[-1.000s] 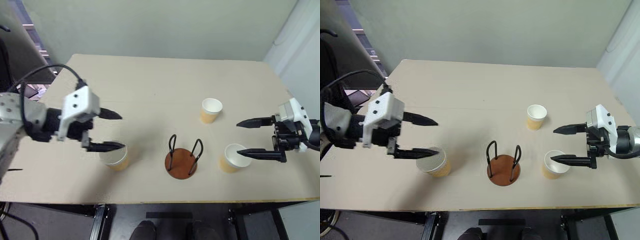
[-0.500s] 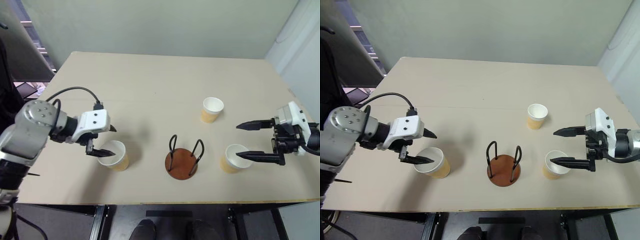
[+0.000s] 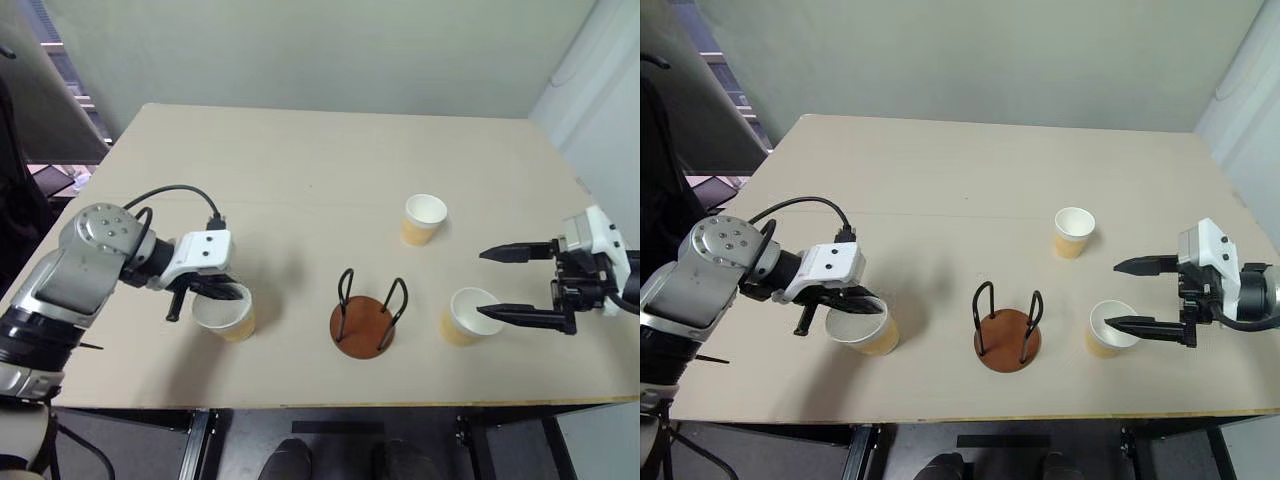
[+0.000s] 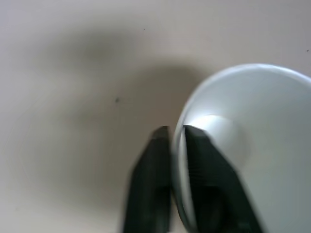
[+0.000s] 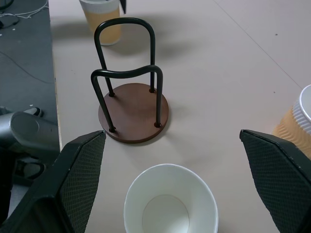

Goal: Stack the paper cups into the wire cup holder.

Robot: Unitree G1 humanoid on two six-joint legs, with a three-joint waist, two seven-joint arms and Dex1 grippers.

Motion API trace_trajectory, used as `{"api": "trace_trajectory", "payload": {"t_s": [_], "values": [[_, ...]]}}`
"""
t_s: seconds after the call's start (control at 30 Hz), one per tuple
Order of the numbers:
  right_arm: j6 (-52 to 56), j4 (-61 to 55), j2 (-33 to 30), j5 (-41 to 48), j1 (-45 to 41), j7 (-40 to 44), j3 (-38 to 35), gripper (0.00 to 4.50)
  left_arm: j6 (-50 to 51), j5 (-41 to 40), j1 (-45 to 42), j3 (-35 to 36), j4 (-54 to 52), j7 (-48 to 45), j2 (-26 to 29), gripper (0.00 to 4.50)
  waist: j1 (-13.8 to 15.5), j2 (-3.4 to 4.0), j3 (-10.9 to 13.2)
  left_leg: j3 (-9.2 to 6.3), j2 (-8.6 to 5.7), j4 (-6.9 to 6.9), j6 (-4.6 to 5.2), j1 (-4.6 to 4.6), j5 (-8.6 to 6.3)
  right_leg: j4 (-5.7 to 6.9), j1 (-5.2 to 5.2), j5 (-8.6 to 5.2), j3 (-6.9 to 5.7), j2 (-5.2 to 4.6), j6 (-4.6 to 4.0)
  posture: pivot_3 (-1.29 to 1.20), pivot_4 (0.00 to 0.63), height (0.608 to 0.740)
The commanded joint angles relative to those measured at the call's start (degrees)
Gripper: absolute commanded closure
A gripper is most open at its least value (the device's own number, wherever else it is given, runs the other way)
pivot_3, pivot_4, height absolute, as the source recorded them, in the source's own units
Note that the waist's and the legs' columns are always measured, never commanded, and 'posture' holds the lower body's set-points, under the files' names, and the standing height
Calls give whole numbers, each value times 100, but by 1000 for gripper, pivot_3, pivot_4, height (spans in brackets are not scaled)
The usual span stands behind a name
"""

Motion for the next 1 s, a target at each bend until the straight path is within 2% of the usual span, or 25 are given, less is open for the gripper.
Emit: {"api": "trace_trajectory", "payload": {"t_s": [0.03, 0.2, 0.3, 0.37, 0.5, 0.57, 0.77, 0.9, 1.0], "values": [[-34, -129, -66, 94, 2, -23, -288, 0, 80, -150, -286, 232, -74, -128, -35, 4449, 0, 0, 0, 0, 0, 1, 0, 0, 1, 1, 0, 0, 0, 0, 1, 0, 150, 740], [-73, -95, -54, 62, -27, -51, -263, 0, 33, -430, -1454, 300, 414, -434, -445, 4449, 33, -2, -1, -9, -2, 13, 1, -5, 2, 2, 6, 4, -6, 0, 6, 0, 150, 740], [-120, -57, -53, 19, -53, -75, -259, 0, -246, -552, -2679, 237, 1150, -620, -1114, 4449, 54, -4, -1, -13, -6, 22, 3, -8, 2, 1, 12, 6, -9, -3, 8, 0, 150, 740], [-139, -42, -46, -2, -79, -97, -235, 0, -379, -684, -3202, 183, 1532, -674, -1431, 4449, 50, -3, -1, -14, -10, 32, 9, -11, -2, -4, 15, 9, -11, -8, 14, 0, 150, 740], [-149, -138, -24, -30, -6, -206, -295, 0, -640, -1465, -4420, -201, 2167, -682, -2212, 4449, 49, -5, 0, -4, -13, 36, 19, -26, -4, -7, 22, 24, -8, -13, 40, 0, 150, 740], [-96, -285, -13, 1, 136, -303, -433, 0, -845, -1900, -4641, -727, 2177, -682, -2296, 4449, 55, -2, -1, -9, -15, 55, 23, -49, -7, -20, 18, 31, -13, -12, 53, 0, 150, 740], [176, -804, 12, 319, 698, -407, -1141, 0, -1332, -2826, -4699, -2231, 1835, -682, -2059, 4449, 51, 12, -6, 47, -18, 56, 31, -61, -11, -52, 17, 41, -3, -14, 76, 0, 150, 740], [539, -1172, 86, 1050, 687, -555, -1719, 0, -1584, -3102, -4795, -2749, 1880, -682, -2031, 4449, 53, 12, -5, 53, -15, 76, 33, -67, -11, -89, 16, 48, -2, -13, 88, 0, 150, 740], [720, -1389, 51, 1266, 771, -692, -1991, 0, -1683, -3178, -4842, -2883, 1995, -682, -2210, 4449, 52, 12, -5, 56, -19, 88, 40, -69, -10, -88, 19, 53, 1, -13, 96, 0, 150, 740]]}}
